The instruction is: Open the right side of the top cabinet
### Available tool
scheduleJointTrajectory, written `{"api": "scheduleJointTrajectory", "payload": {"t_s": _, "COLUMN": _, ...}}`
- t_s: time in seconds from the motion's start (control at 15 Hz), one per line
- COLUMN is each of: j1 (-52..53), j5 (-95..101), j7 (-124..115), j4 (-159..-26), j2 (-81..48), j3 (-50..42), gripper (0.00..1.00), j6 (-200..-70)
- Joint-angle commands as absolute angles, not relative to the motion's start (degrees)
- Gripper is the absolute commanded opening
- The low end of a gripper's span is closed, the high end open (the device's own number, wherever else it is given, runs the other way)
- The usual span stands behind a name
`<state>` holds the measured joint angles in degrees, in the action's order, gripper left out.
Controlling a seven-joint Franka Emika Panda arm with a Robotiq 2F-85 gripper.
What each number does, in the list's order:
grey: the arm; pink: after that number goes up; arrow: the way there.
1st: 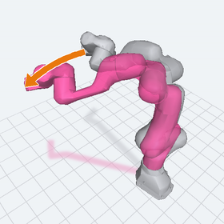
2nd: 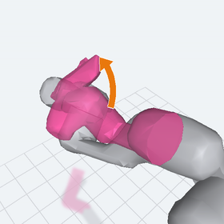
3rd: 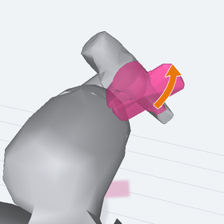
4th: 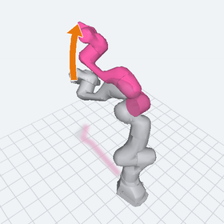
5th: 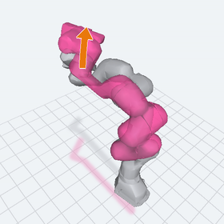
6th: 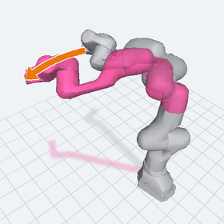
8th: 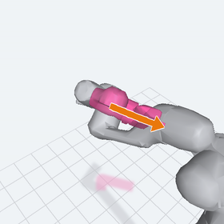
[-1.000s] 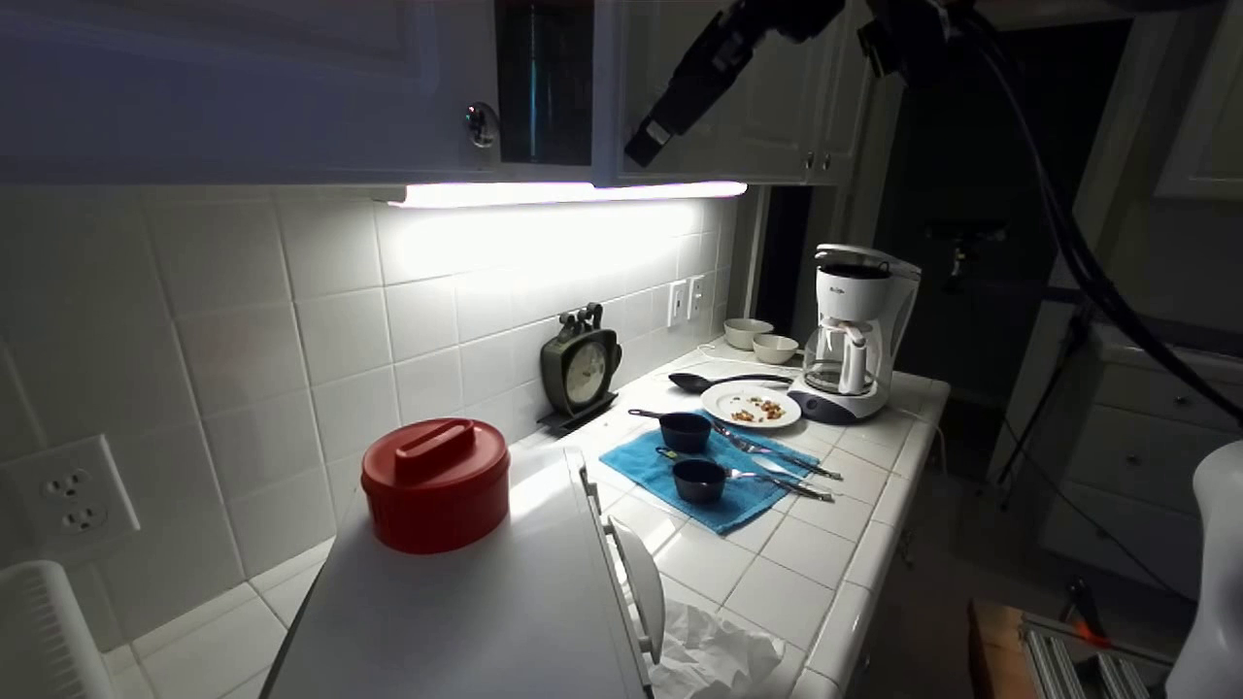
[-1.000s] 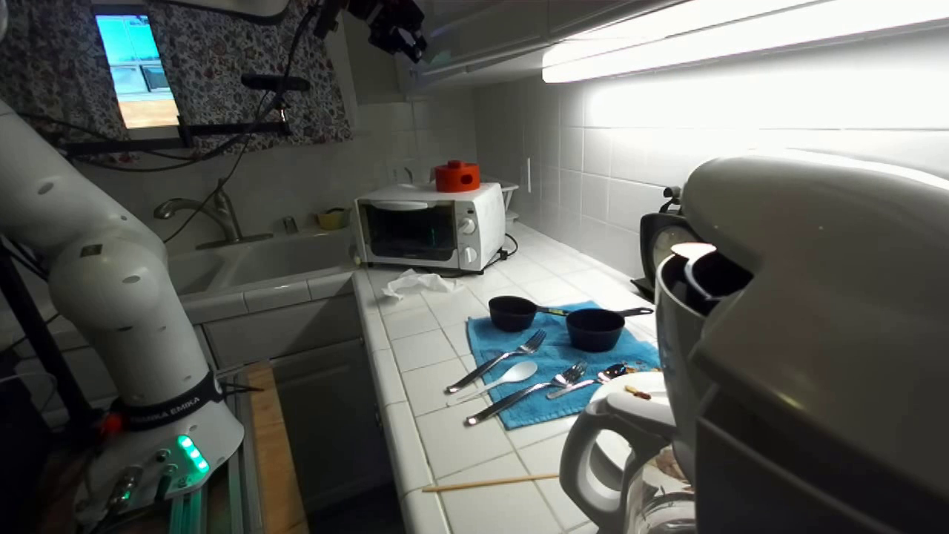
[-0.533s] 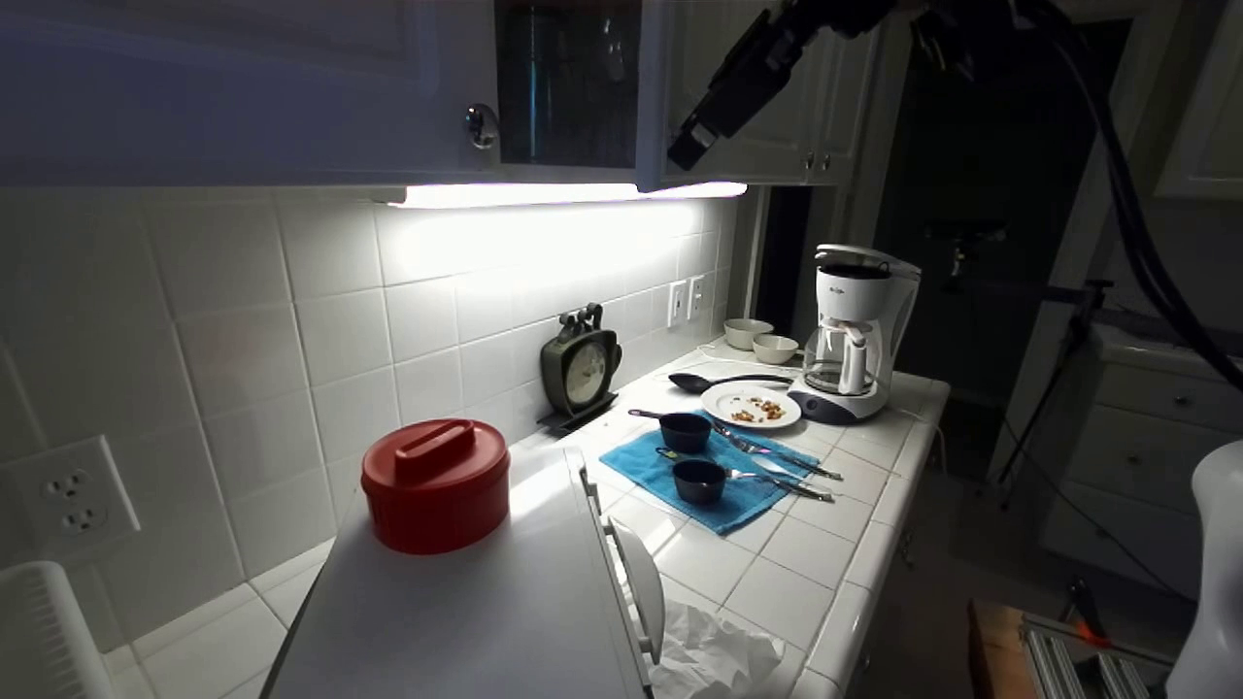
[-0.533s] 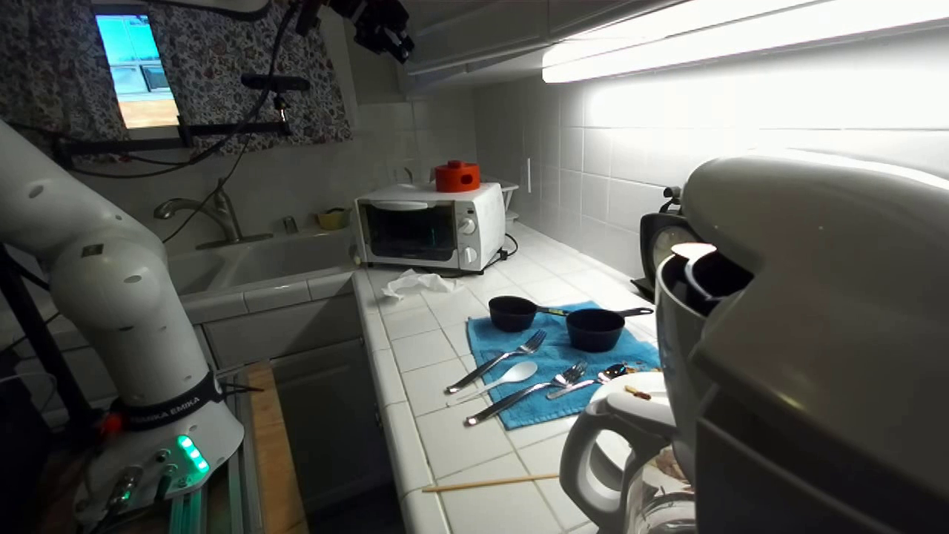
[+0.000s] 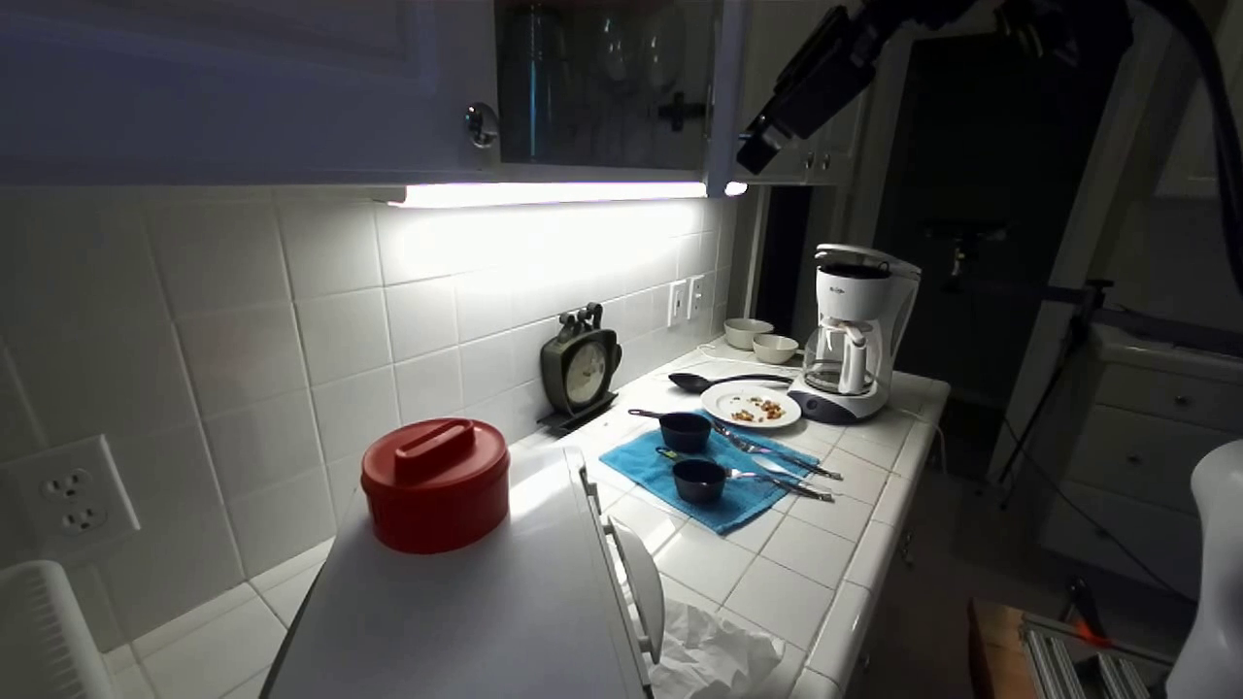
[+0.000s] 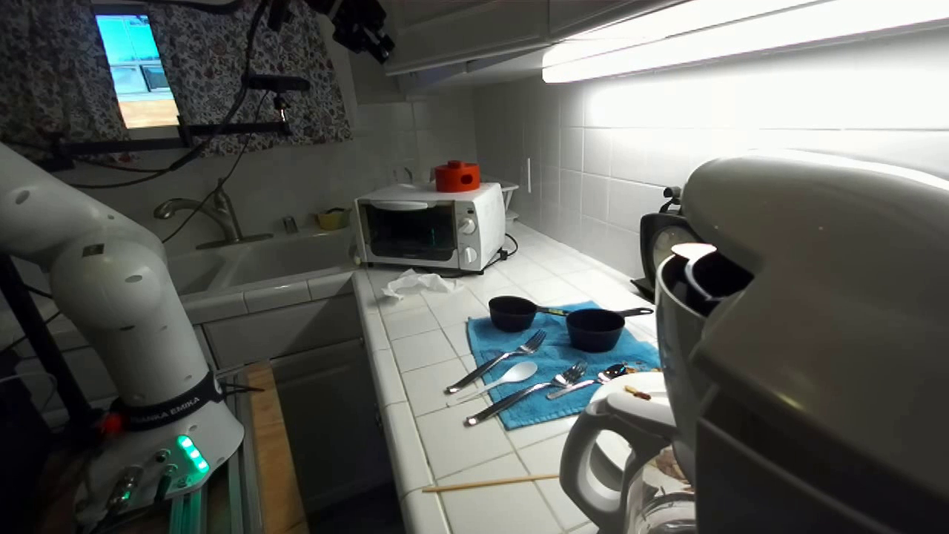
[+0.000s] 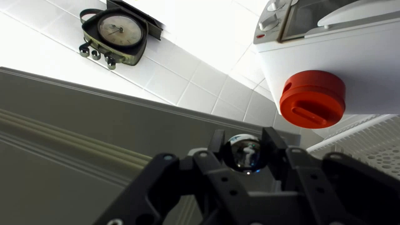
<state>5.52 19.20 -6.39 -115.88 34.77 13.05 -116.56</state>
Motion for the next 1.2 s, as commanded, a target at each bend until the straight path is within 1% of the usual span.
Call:
{"api": "scheduleJointTrajectory", "payload": {"t_s": 0.0, "j1": 4.71, "j5": 17.77, "j7": -8.22, "j4": -121.57, "j2": 39.84, "j3": 12.57, "gripper": 0.11, "j6": -111.37}}
{"api": "scheduleJointTrajectory", "payload": {"t_s": 0.4, "j1": 4.36, "j5": 17.67, "j7": -10.33, "j4": -123.56, "j2": 43.80, "j3": 12.52, "gripper": 0.11, "j6": -105.56}}
{"api": "scheduleJointTrajectory", "payload": {"t_s": 0.47, "j1": 4.26, "j5": 17.70, "j7": -10.70, "j4": -124.44, "j2": 44.22, "j3": 12.32, "gripper": 0.09, "j6": -104.21}}
{"api": "scheduleJointTrajectory", "payload": {"t_s": 0.53, "j1": 4.10, "j5": 17.71, "j7": -11.06, "j4": -125.37, "j2": 44.65, "j3": 12.03, "gripper": 0.04, "j6": -103.39}}
{"api": "scheduleJointTrajectory", "payload": {"t_s": 0.67, "j1": 3.88, "j5": 17.56, "j7": -11.57, "j4": -126.62, "j2": 45.17, "j3": 11.45, "gripper": 0.00, "j6": -102.26}}
{"api": "scheduleJointTrajectory", "payload": {"t_s": 0.73, "j1": 3.86, "j5": 17.54, "j7": -11.88, "j4": -127.08, "j2": 45.30, "j3": 11.37, "gripper": 0.00, "j6": -101.78}}
{"api": "scheduleJointTrajectory", "payload": {"t_s": 0.93, "j1": 3.93, "j5": 17.53, "j7": -12.04, "j4": -127.93, "j2": 45.21, "j3": 11.18, "gripper": 0.04, "j6": -101.08}}
{"api": "scheduleJointTrajectory", "payload": {"t_s": 1.13, "j1": 4.04, "j5": 17.39, "j7": -12.18, "j4": -128.18, "j2": 45.16, "j3": 11.18, "gripper": 0.04, "j6": -100.56}}
